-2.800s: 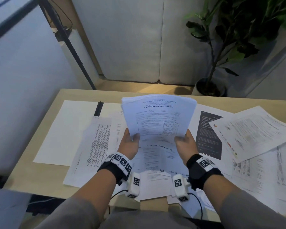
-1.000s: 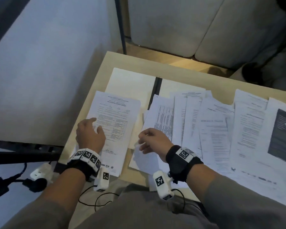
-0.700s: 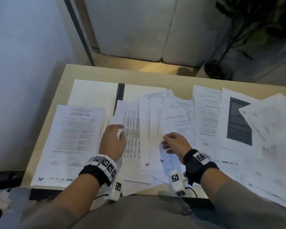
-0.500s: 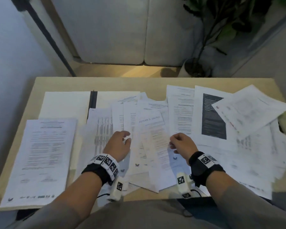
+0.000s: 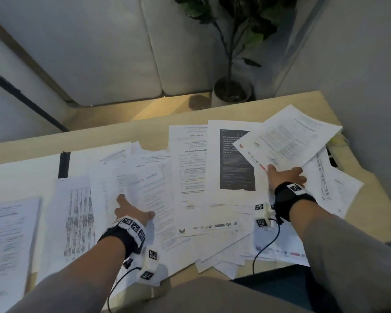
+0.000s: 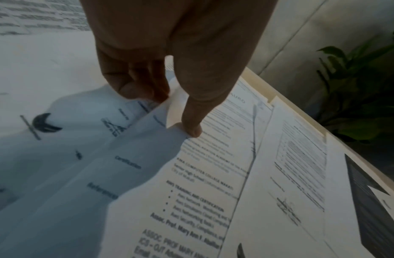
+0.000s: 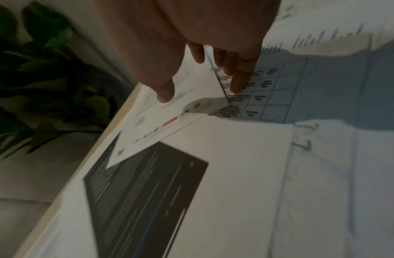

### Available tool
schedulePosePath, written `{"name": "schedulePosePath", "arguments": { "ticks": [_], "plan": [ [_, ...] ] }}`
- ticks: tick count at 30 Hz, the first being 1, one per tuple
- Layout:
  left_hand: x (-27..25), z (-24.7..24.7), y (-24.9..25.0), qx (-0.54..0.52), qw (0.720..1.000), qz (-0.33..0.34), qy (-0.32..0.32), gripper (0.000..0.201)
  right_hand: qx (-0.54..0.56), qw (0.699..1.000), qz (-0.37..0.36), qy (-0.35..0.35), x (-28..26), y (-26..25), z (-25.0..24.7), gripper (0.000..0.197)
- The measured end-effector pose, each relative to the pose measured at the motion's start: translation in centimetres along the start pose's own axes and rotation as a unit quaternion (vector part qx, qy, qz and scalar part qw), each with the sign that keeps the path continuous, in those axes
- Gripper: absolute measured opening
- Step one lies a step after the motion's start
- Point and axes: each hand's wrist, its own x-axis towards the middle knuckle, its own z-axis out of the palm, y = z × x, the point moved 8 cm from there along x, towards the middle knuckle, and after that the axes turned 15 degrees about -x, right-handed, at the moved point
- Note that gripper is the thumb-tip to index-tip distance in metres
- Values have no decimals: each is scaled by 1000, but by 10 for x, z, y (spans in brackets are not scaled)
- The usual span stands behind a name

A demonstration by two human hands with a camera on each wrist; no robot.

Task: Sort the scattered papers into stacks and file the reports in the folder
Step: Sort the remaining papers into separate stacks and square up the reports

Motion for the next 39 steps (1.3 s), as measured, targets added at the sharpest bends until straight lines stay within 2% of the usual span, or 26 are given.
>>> {"name": "schedulePosePath", "arguments": {
  "ticks": [1, 3, 5, 6, 10, 15, 18, 21, 24, 27, 30, 32, 35, 37, 39],
  "plan": [
    [2, 0, -3, -20, 1000, -2, 3, 107, -2, 1000, 15, 0, 12, 3, -1, 104],
    [6, -3, -11, -12, 1000, 7, -2, 70, -22, 999, 23, 3, 27, 4, -5, 116],
    [11, -10, -14, 5, 1000, 19, -14, 31, -47, 999, 27, -7, 36, 4, -6, 119],
    [12, -14, -14, 3, 1000, 23, -12, 24, -51, 998, 28, -13, 37, 3, -8, 117],
    [14, -52, -2, -49, 997, 46, 49, 17, -6, 999, 38, -19, 42, 6, -14, 104],
    [16, -111, 36, -59, 984, 136, 95, 28, 137, 990, -8, -23, 58, 27, -11, 89],
    [3, -139, 67, -70, 975, 179, 115, 28, 128, 988, -85, -8, 67, 38, -16, 67],
    [-24, -144, 94, -93, 971, 197, 101, 27, 90, 987, -121, -61, 68, 51, -11, 60],
    [-33, -111, 95, -94, 978, 178, 45, 19, 44, 985, -133, -99, 51, 57, -8, 63],
    [-37, -53, 81, -40, 988, 148, -26, 38, 15, 983, -153, -97, 36, 54, -5, 62],
    [-43, 9, 74, -15, 985, 147, -92, 24, -14, 980, -163, -113, 16, 41, 1, 60],
    [-44, 42, 75, -27, 982, 145, -120, 24, -32, 977, -169, -127, 6, 28, 8, 62],
    [-31, 65, 80, -69, 989, 97, -85, 29, -68, 976, -174, -114, 2, 5, 16, 76],
    [-26, 73, 85, -38, 995, 70, -61, 25, -77, 975, -177, -114, 5, -9, 23, 83],
    [-21, 81, 92, -1, 996, 73, -57, 28, -64, 976, -177, -112, 17, -21, 38, 81]
  ]
}}
